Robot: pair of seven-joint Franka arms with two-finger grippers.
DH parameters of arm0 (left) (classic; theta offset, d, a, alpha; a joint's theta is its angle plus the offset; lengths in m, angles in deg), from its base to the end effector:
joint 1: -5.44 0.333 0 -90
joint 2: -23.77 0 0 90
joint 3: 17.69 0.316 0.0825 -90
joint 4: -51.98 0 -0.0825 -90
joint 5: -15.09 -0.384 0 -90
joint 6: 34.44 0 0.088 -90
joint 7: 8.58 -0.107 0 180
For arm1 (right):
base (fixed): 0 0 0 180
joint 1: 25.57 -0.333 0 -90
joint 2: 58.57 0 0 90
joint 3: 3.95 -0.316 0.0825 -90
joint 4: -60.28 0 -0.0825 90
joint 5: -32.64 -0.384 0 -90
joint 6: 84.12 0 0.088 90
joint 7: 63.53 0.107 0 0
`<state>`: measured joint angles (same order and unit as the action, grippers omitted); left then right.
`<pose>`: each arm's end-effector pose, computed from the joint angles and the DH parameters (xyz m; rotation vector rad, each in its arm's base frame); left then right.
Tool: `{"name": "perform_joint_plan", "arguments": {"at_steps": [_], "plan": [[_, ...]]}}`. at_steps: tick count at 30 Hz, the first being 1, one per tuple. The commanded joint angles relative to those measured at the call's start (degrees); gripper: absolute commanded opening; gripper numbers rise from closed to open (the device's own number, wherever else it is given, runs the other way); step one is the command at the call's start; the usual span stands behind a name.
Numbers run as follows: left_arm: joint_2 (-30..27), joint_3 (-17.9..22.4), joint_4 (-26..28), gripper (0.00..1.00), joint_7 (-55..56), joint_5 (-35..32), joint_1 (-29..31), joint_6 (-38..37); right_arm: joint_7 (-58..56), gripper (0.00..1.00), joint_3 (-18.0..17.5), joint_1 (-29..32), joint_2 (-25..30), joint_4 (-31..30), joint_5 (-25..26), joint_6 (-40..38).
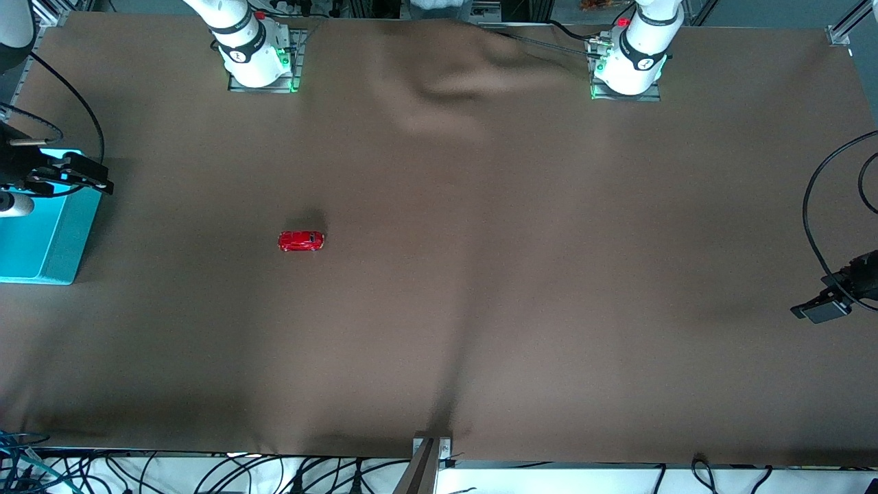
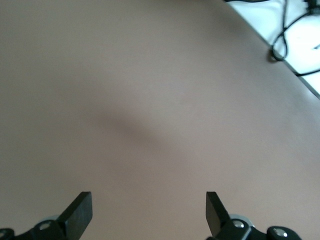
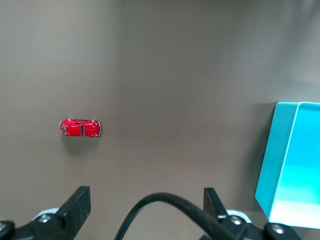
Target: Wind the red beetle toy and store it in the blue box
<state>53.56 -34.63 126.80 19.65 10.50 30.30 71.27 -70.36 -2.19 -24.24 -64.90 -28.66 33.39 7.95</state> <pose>0.6937 0.1477 0.4554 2.9072 0.9808 0.0434 0.5878 -0.0322 0.5732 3.1270 0.1036 -0.0892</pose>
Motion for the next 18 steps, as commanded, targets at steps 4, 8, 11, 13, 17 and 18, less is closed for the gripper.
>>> {"name": "perform_joint_plan", "arguments": {"at_steps": [4, 8, 11, 13, 17, 18], "plan": [[-4.3, 0.2, -0.5, 1.00, -10.1, -0.9, -0.8, -1.8, -0.6, 1.00, 0.0, 0.1, -0.6, 1.6, -0.8, -0.4], [-5.8, 0.0, -0.5, 1.00, -13.4, -0.7, -0.9, -1.9, -0.6, 1.00, 0.0, 0.1, -0.6, 1.6, -0.8, -0.4], [-7.4, 0.0, -0.5, 1.00, -16.0, -0.8, -1.4, -2.4, -0.6, 1.00, 0.0, 0.1, -0.6, 1.6, -0.8, -0.4], [-8.1, 0.2, -0.5, 1.00, -19.0, -0.8, -1.5, -3.3, -0.6, 1.00, -0.1, 0.1, -0.6, 1.6, -0.8, -0.4], [-8.3, 0.0, -3.2, 1.00, -24.7, -0.7, -1.6, -5.9, -0.6, 1.00, -0.1, 0.0, -0.6, 1.6, -0.8, -0.4], [-8.3, 0.0, -3.9, 1.00, -25.6, -0.7, -1.6, -7.0, -0.6, 1.00, -0.1, 0.0, -0.6, 1.6, -0.8, -0.4]]}}
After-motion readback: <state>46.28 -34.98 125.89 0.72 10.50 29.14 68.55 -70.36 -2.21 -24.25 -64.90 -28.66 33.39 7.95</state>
